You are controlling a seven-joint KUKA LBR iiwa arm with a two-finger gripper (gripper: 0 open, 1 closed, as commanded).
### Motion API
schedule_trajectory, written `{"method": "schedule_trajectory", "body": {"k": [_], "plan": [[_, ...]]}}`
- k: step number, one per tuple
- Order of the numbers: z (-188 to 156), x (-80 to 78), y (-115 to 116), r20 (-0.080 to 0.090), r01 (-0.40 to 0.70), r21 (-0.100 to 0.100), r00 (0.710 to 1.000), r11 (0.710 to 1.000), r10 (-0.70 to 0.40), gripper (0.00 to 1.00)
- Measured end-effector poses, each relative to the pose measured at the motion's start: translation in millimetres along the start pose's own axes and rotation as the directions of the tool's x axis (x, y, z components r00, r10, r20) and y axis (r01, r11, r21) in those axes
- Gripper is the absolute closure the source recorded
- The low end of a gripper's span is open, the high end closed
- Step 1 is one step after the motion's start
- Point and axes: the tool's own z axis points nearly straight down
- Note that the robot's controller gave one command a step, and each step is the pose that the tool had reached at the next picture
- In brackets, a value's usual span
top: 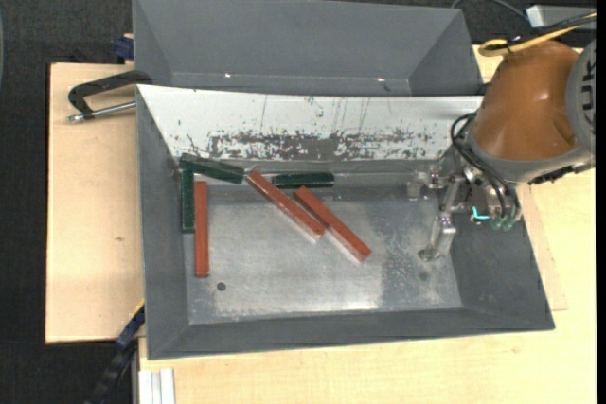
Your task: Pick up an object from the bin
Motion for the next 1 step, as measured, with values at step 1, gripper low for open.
{"method": "schedule_trajectory", "body": {"k": [1], "plan": [[-4.5,-1.9,0.2,0.008,0.001,0.001,1.0,1.0,-0.001,0.0]]}}
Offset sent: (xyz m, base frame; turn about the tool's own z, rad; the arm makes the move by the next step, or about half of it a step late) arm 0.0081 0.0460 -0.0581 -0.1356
